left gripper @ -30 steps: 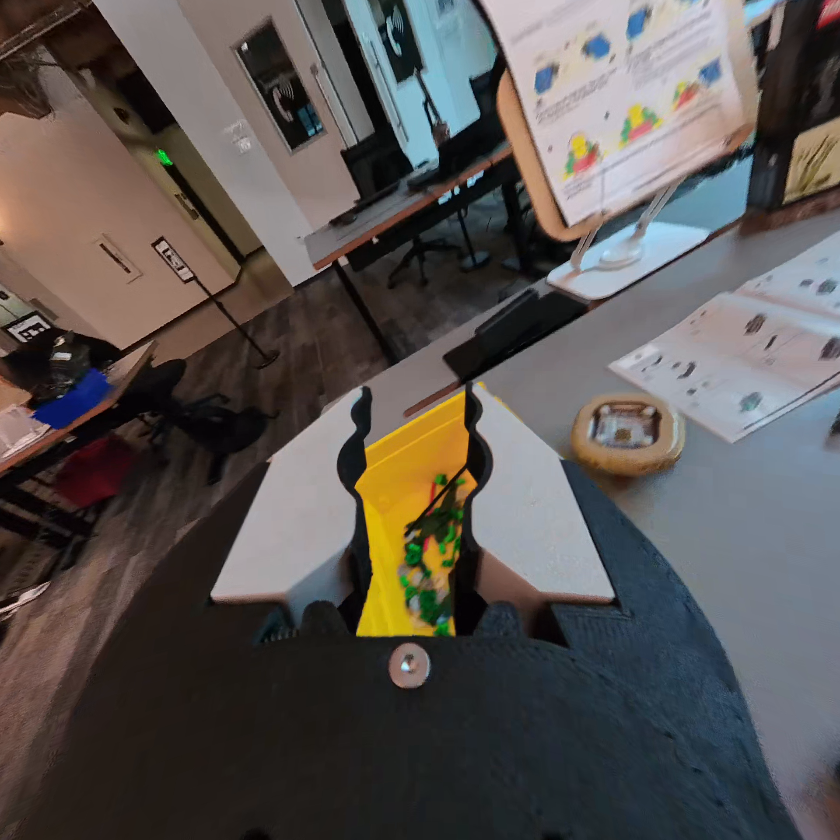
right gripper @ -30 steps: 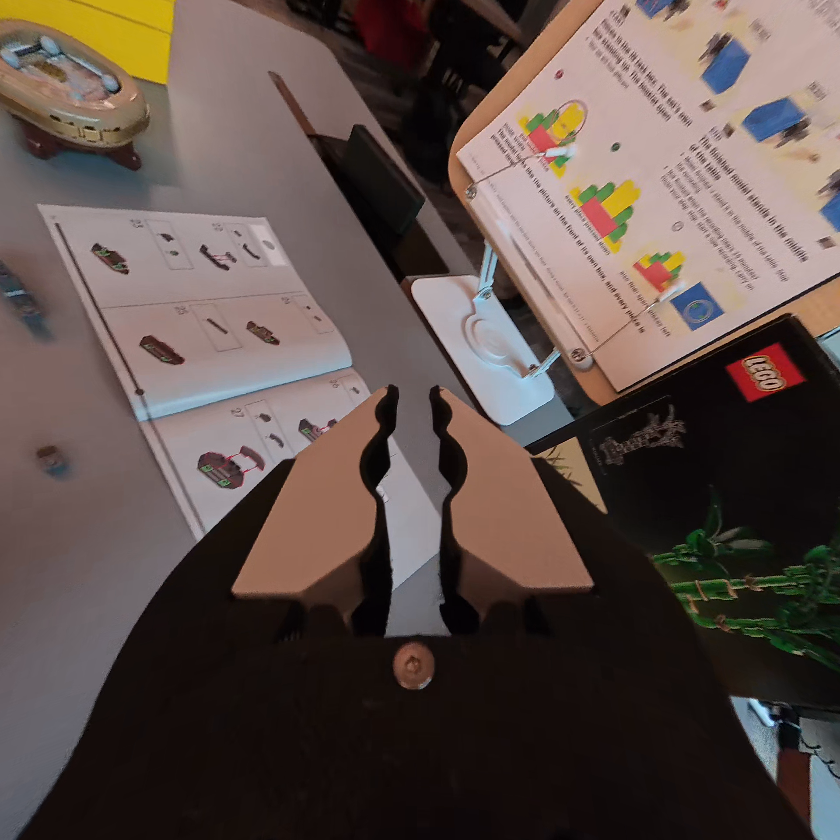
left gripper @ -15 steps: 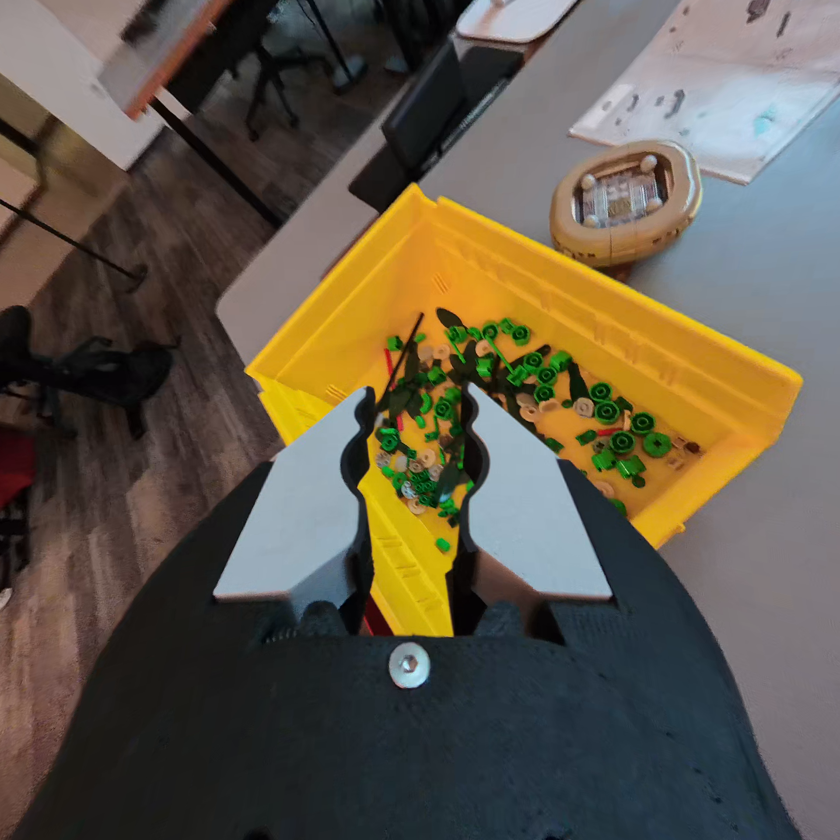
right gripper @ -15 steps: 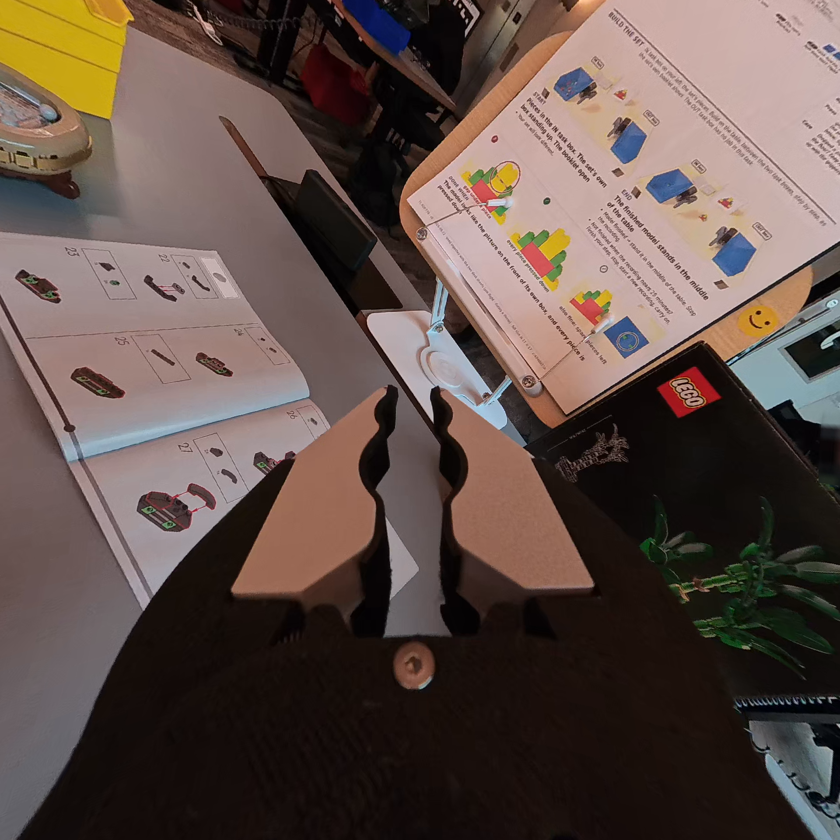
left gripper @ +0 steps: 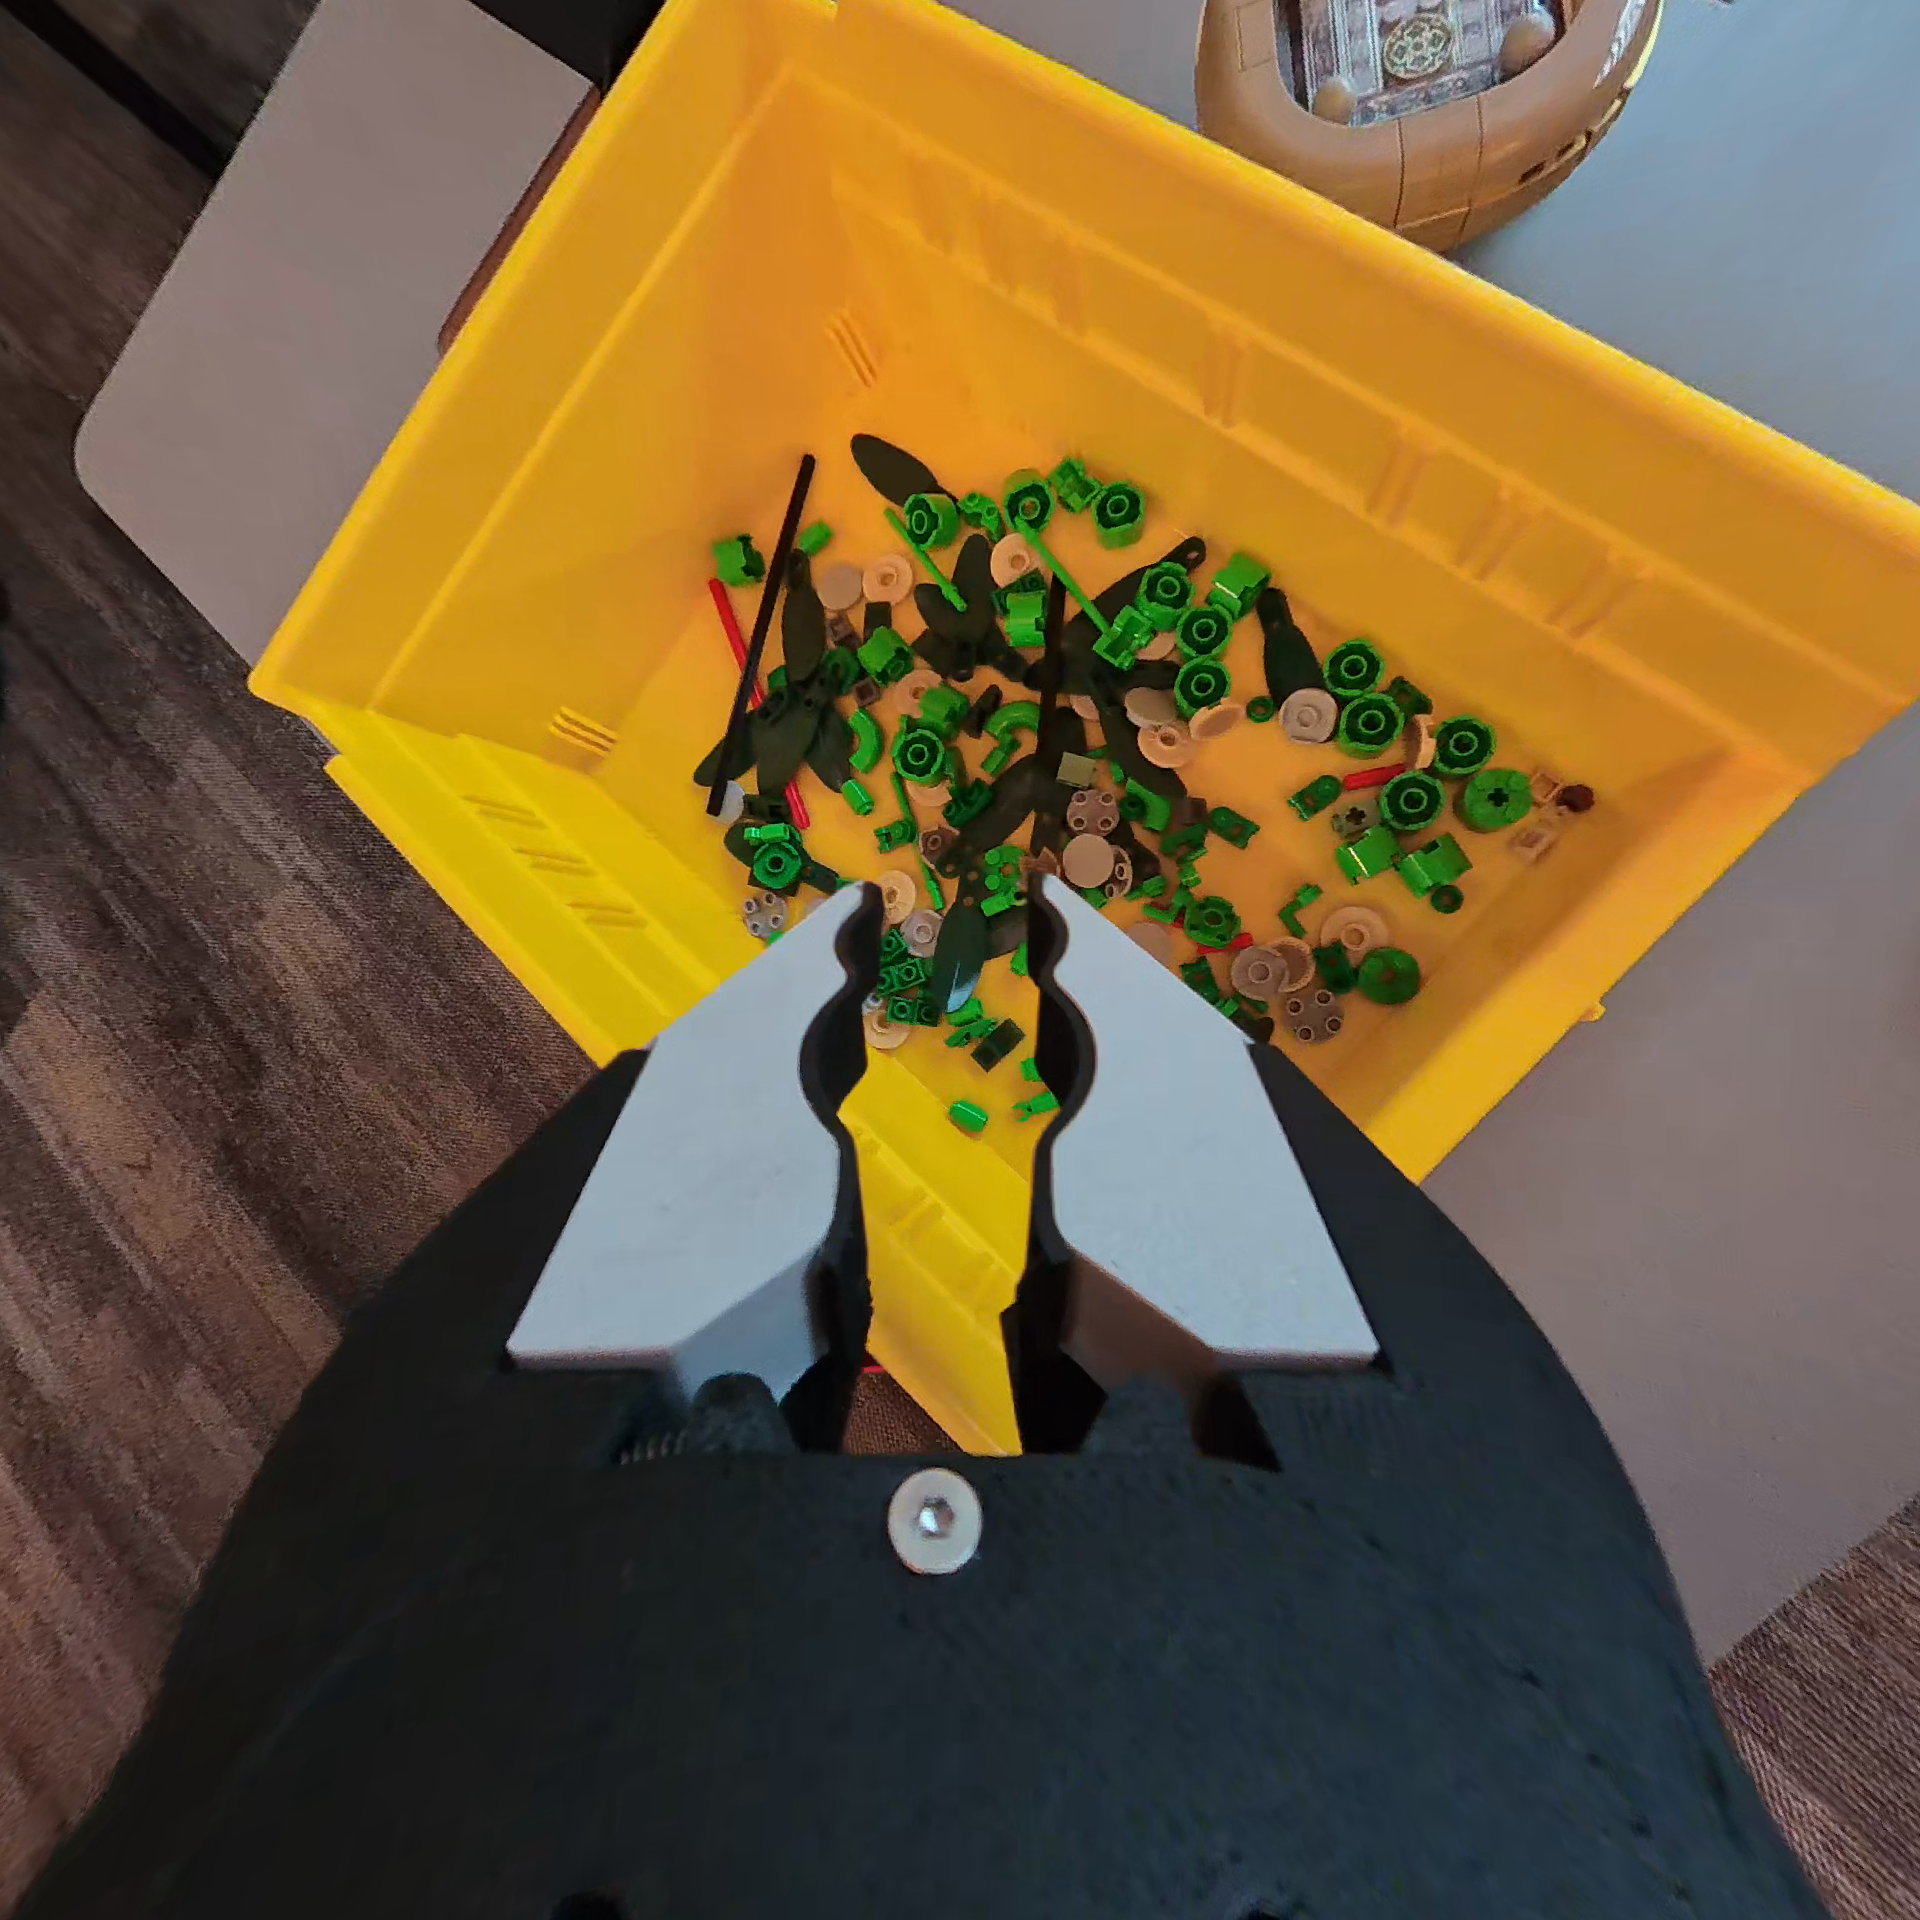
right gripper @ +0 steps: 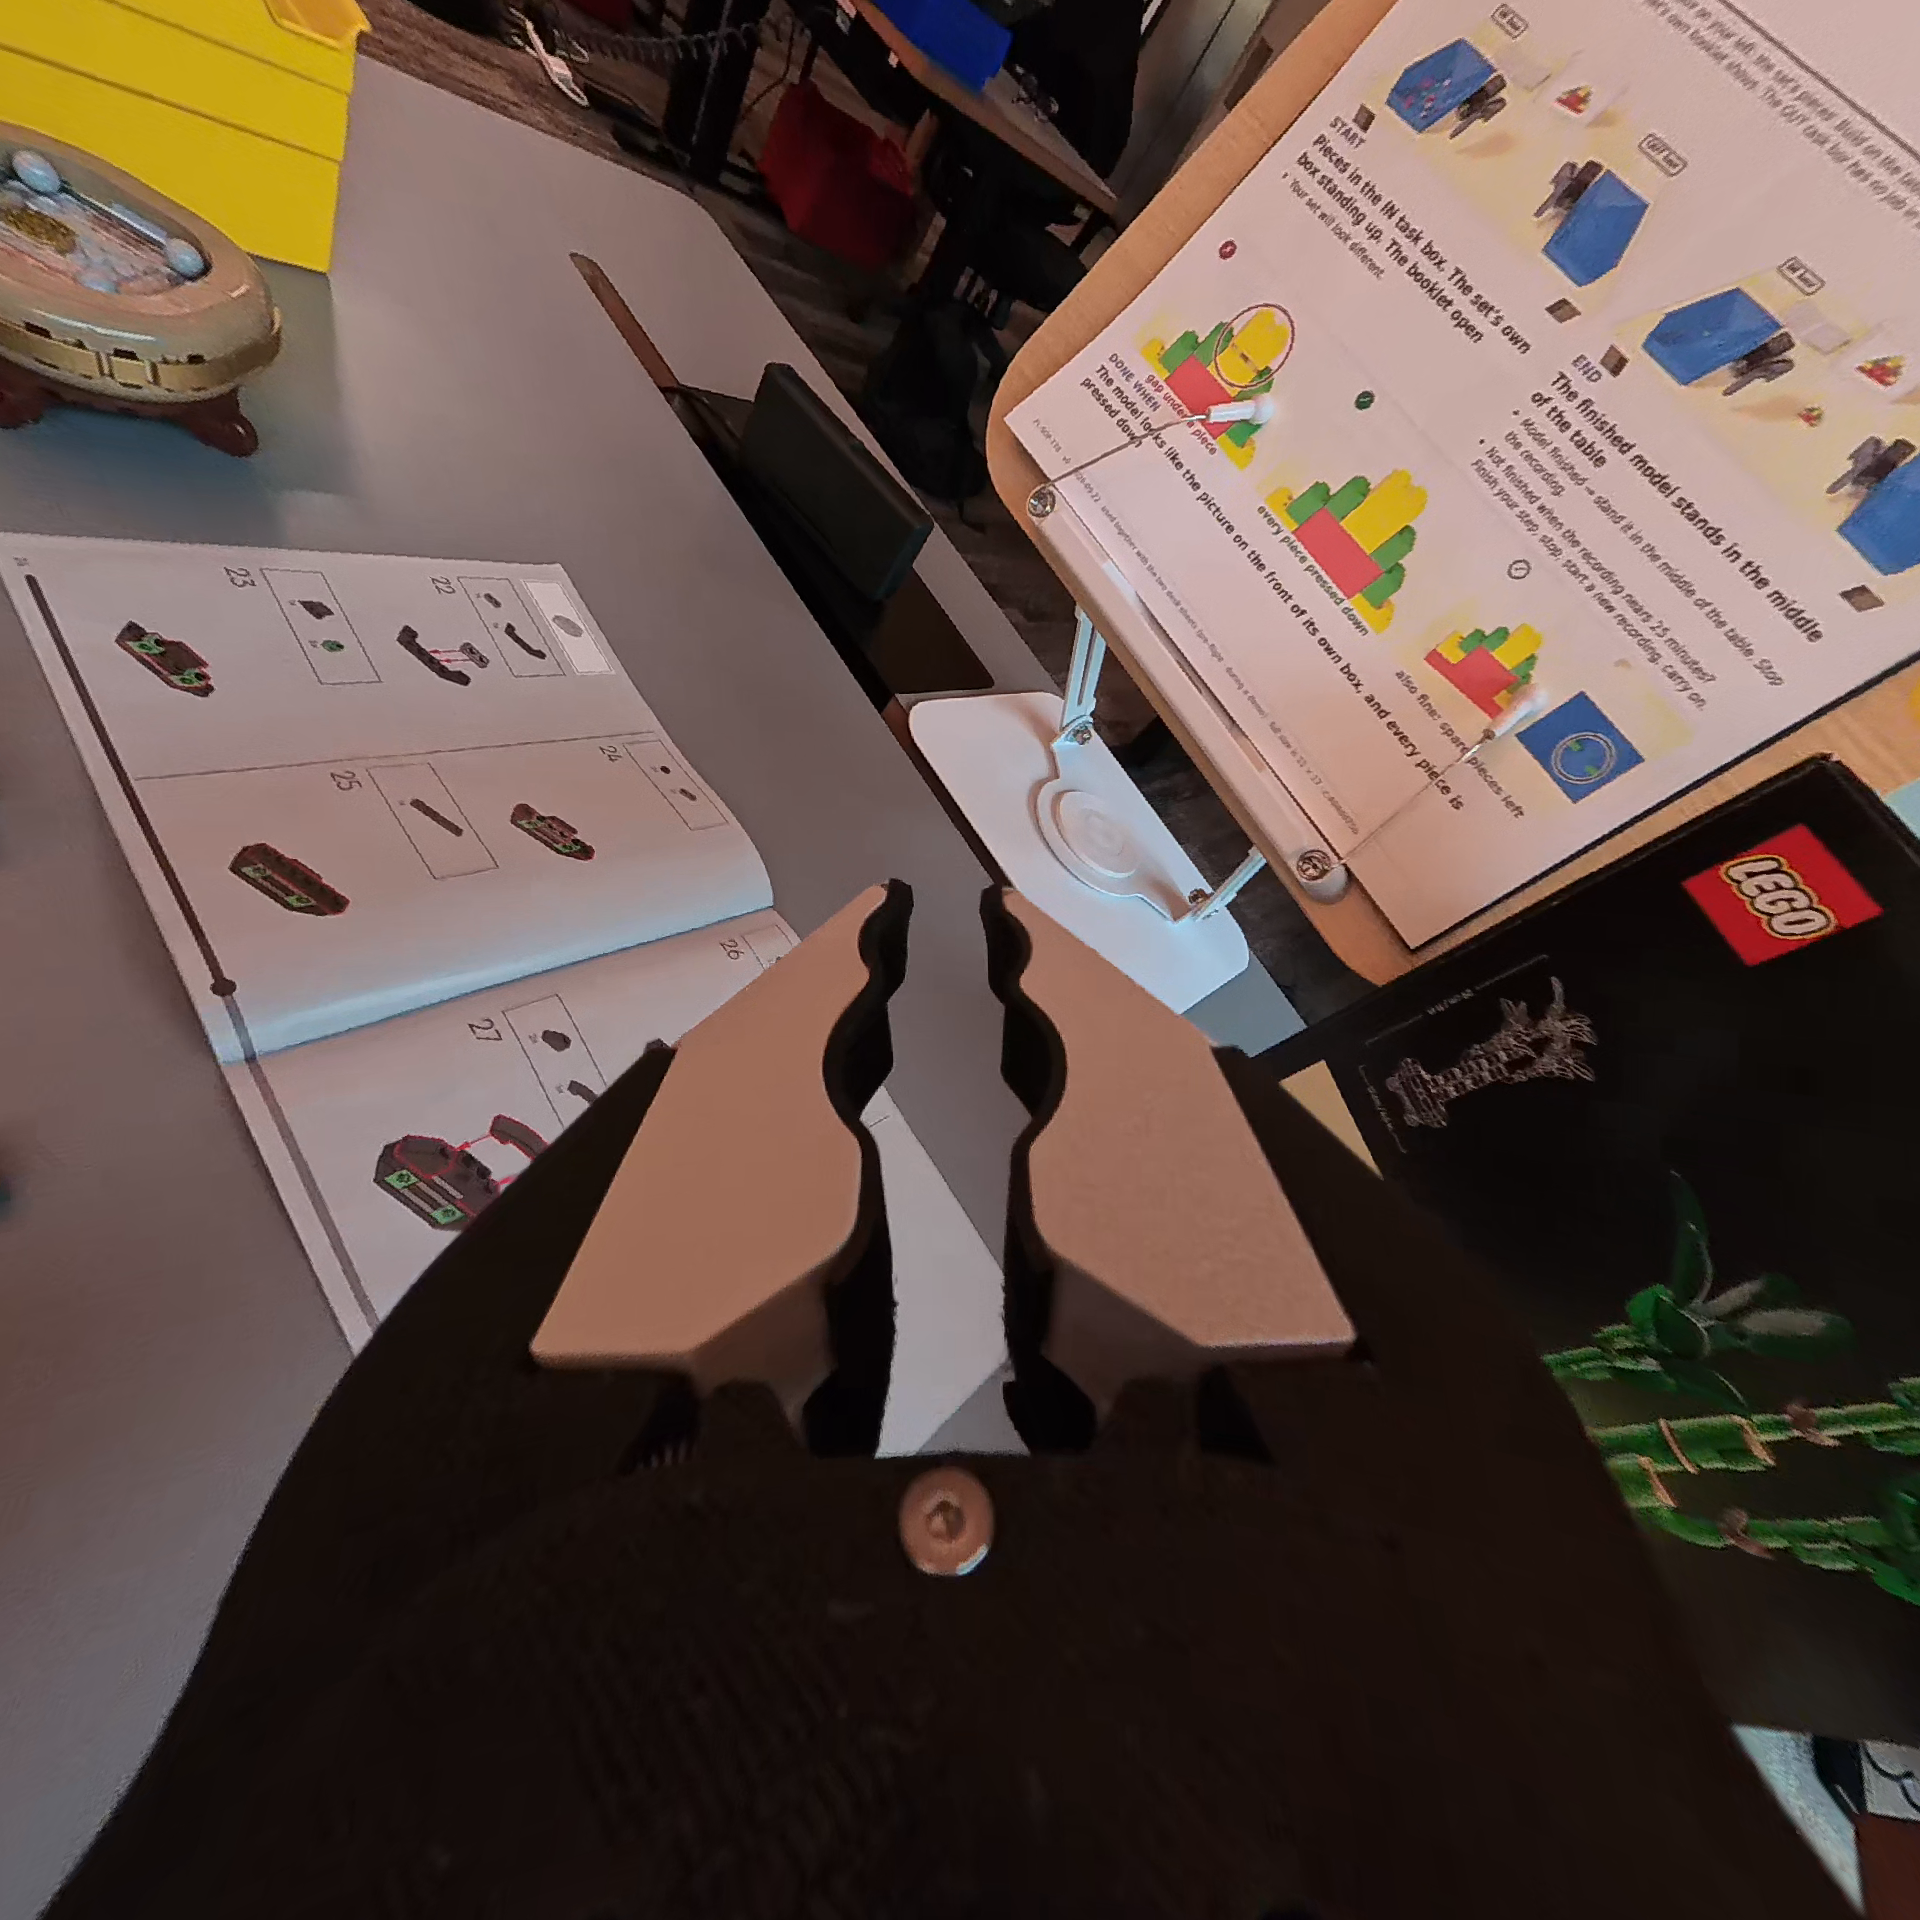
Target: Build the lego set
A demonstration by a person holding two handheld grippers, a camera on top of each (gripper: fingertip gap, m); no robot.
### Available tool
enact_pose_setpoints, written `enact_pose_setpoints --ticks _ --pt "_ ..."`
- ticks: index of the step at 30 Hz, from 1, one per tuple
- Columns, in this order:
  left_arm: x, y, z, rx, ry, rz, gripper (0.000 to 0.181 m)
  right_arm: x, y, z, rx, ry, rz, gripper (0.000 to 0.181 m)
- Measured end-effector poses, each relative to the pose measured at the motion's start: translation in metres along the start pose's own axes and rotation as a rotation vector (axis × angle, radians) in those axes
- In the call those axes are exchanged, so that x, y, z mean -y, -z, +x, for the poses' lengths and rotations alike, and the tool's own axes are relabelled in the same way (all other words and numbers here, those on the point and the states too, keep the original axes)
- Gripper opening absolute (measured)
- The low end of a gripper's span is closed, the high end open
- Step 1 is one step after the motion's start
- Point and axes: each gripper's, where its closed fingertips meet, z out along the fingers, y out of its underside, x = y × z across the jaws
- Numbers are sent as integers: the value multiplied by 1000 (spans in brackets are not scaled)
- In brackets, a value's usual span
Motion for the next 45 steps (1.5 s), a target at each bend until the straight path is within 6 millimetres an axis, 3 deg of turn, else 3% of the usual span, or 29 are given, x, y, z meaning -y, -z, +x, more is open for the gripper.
enact_pose_setpoints --ticks 12,28,32,37,45 --pt "-16 -10 10 -46 -67 -82 26 -6 -13 -7 4 18 -29 13" --pt "-6 -16 4 -24 -102 -115 25 -2 5 16 -94 -21 11 4" --pt "-2 -16 4 -18 -109 -119 25 6 25 47 -331 56 73 2" --pt "10 -15 7 -44 -67 -90 25 13 40 62 -520 125 147 0" --pt "13 -3 21 -90 5 -114 22 -5 18 50 -506 207 30 0"
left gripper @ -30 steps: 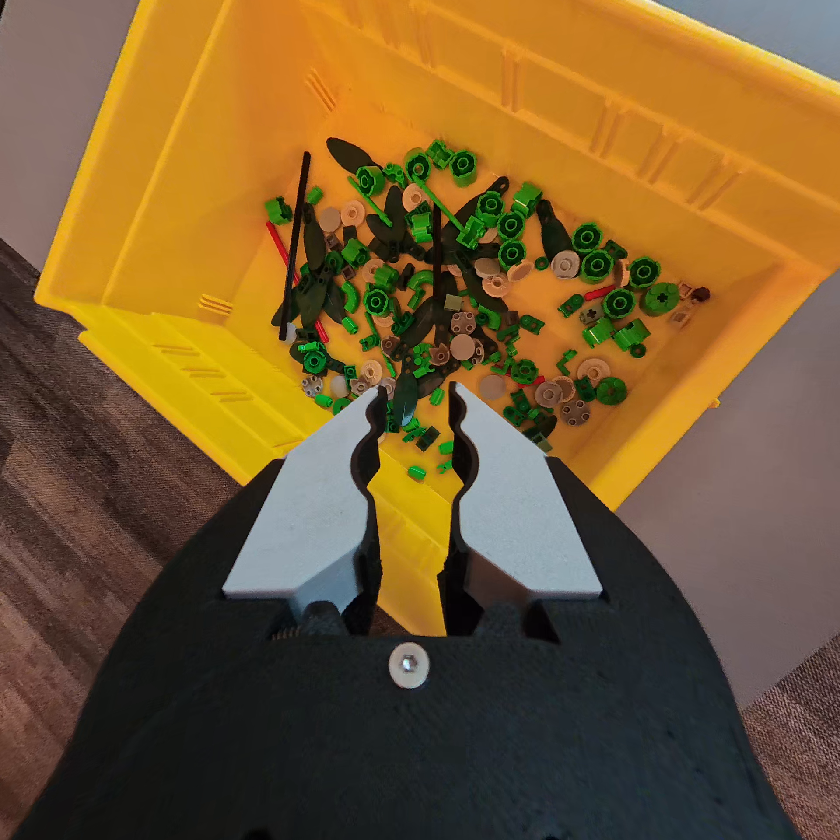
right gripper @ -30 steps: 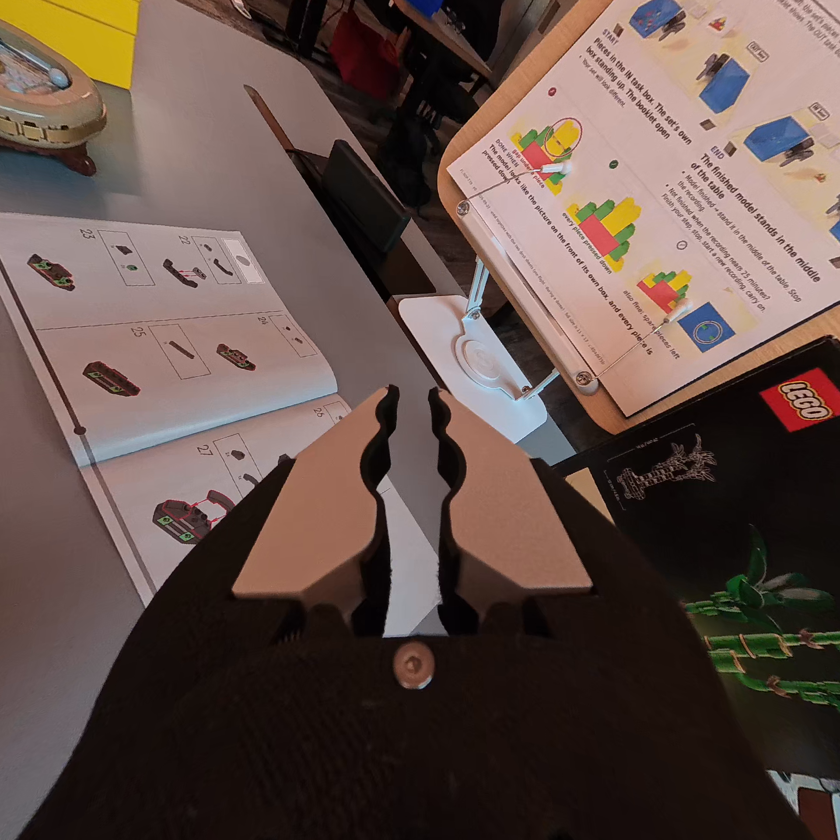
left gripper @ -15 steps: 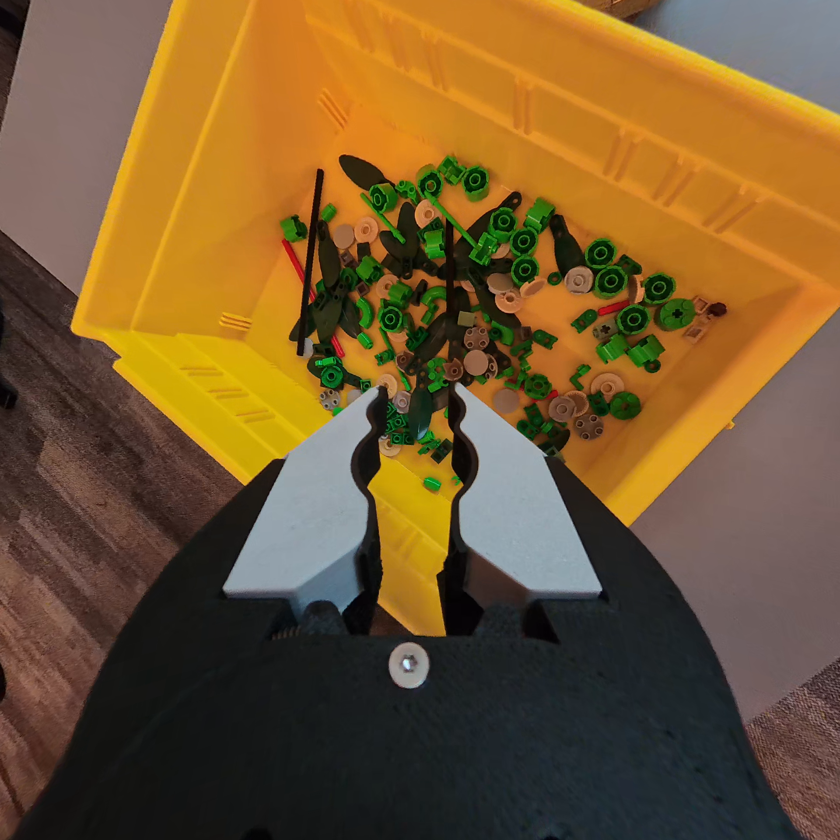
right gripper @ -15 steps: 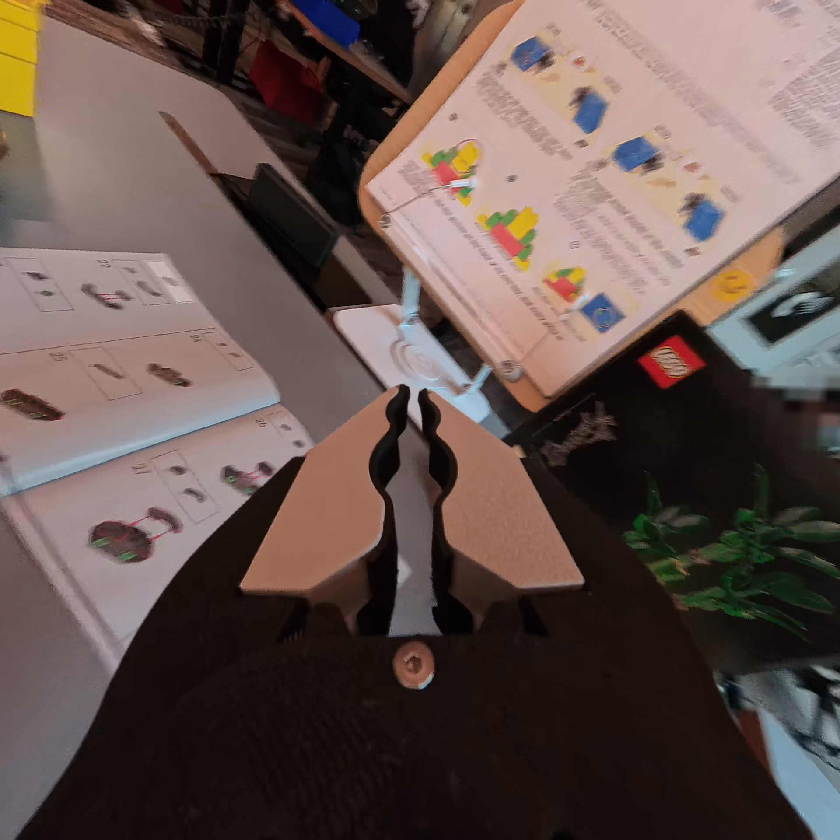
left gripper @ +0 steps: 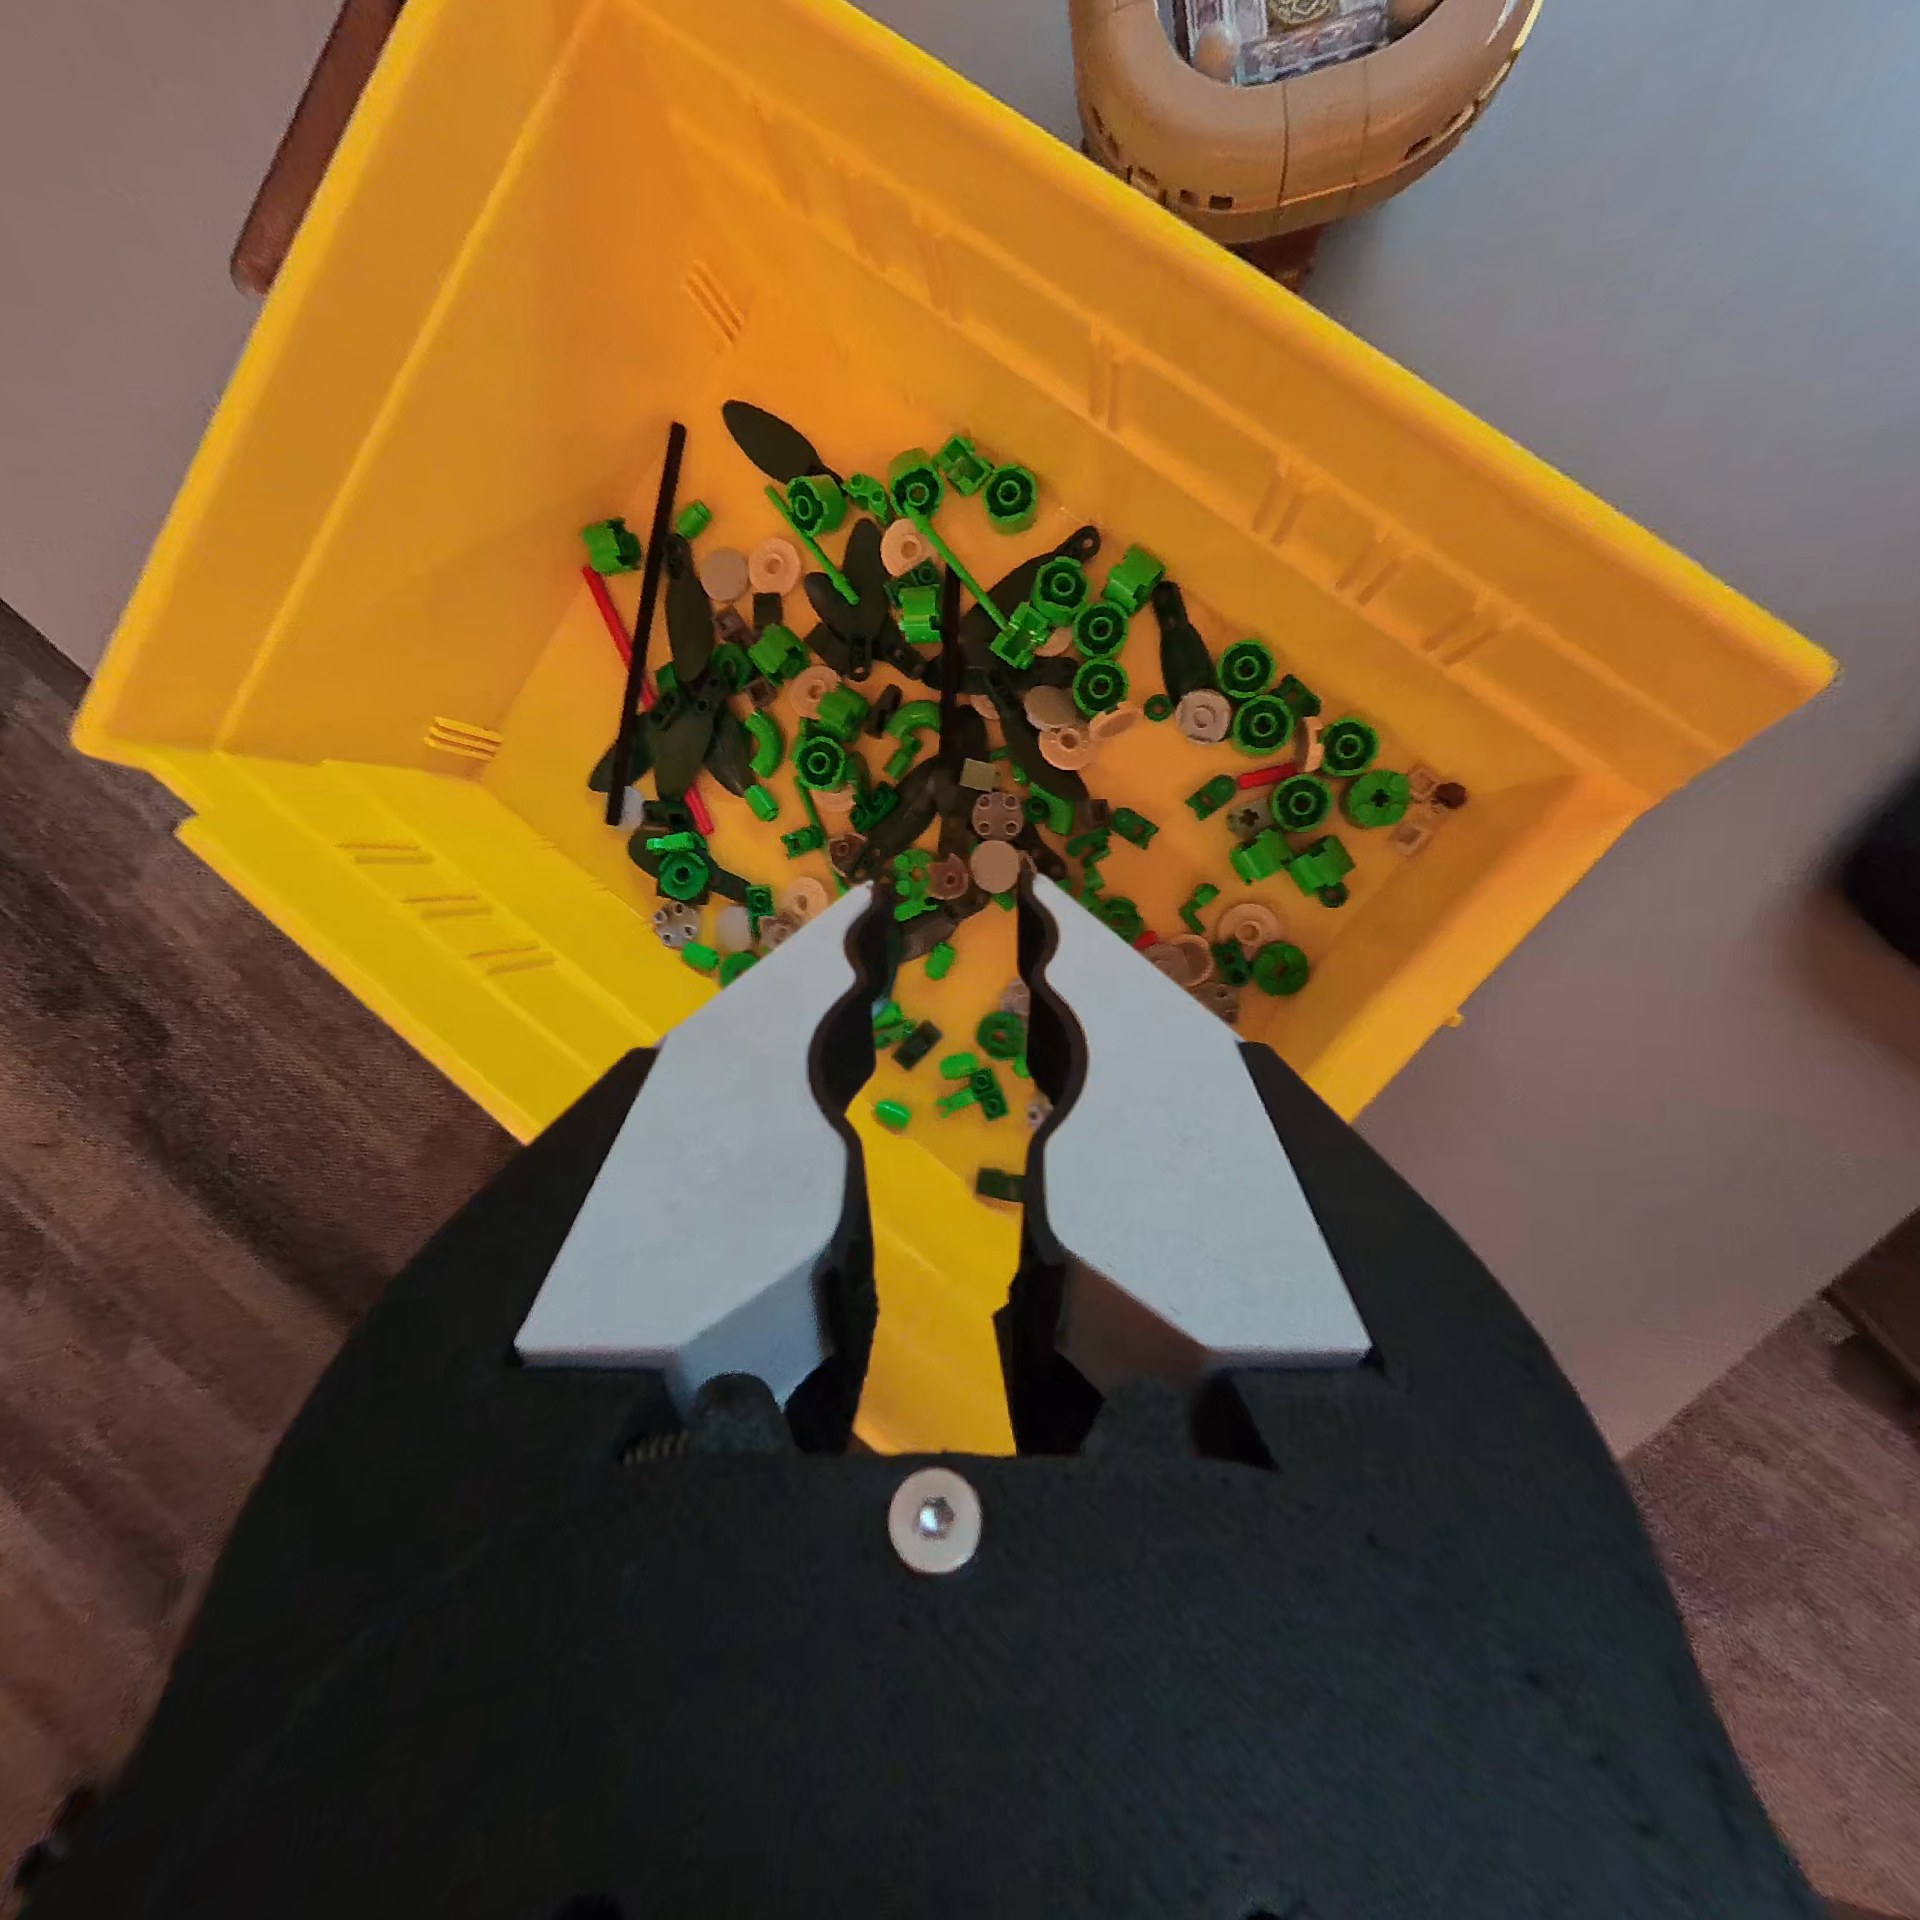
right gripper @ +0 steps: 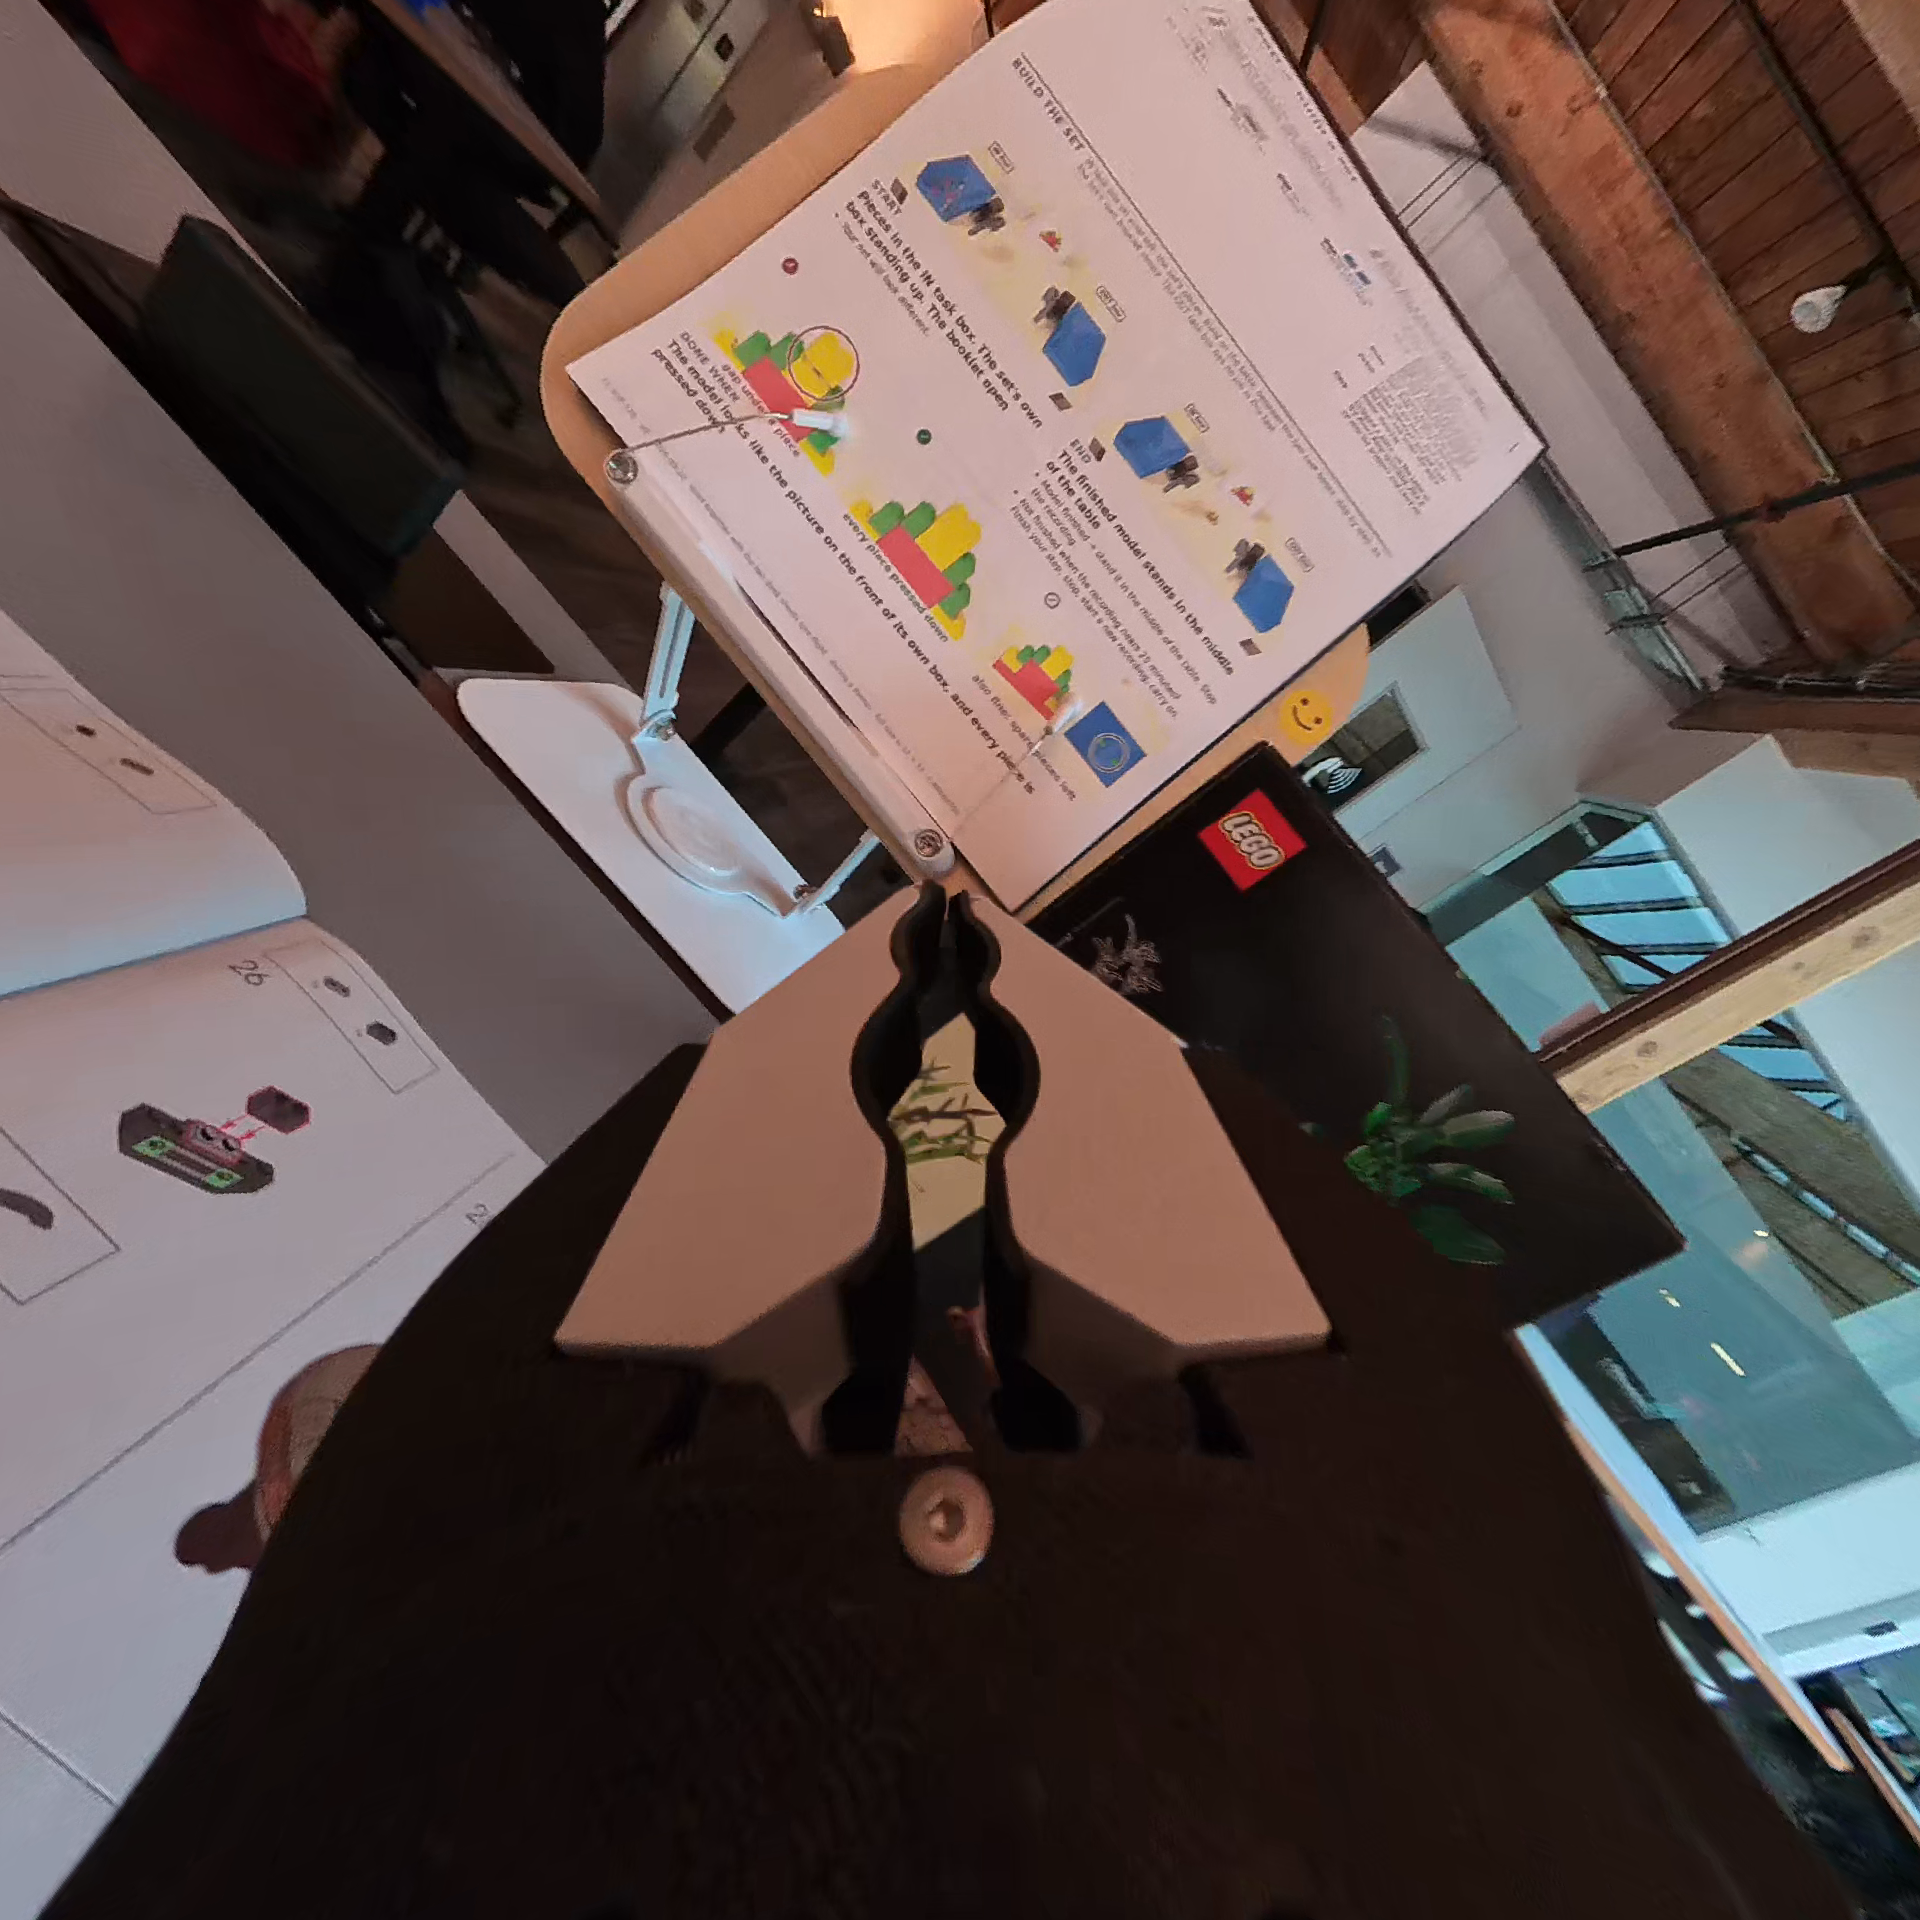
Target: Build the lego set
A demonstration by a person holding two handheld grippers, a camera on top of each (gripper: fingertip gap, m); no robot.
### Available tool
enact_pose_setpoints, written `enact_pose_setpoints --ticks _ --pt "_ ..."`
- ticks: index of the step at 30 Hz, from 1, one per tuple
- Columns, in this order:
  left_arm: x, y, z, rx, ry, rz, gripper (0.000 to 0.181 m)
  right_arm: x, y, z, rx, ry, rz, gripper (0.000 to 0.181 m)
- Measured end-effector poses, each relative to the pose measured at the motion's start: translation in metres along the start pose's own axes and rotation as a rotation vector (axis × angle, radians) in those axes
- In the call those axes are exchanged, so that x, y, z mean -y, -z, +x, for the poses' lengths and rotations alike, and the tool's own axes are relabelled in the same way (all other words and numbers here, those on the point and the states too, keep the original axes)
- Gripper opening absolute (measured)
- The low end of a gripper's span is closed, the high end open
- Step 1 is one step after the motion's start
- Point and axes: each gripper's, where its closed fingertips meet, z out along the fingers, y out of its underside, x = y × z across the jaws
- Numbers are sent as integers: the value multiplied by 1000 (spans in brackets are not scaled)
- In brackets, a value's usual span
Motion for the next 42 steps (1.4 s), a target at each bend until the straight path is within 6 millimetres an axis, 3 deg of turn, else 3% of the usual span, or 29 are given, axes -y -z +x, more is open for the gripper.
enact_pose_setpoints --ticks 6,12,17,21,27,33,38,42 --pt "19 23 -2 12 126 99 30 4 -6 -13 53 -7 9 0" --pt "32 45 -23 48 223 156 31 20 -12 -13 83 -165 65 3" --pt "36 61 -44 113 269 197 31 33 -10 -15 128 -193 96 3" --pt "41 76 -55 182 301 284 31 24 -15 -21 166 -157 53 3" --pt "31 68 -54 188 374 278 30 23 -24 -26 227 -255 56 3" --pt "61 65 -50 173 388 398 28 27 -30 -39 267 -233 39 2" --pt "73 58 -39 156 339 424 28 23 -24 -51 312 -232 -12 2" --pt "81 63 -27 117 328 461 28 22 -22 -60 333 -339 -16 1"
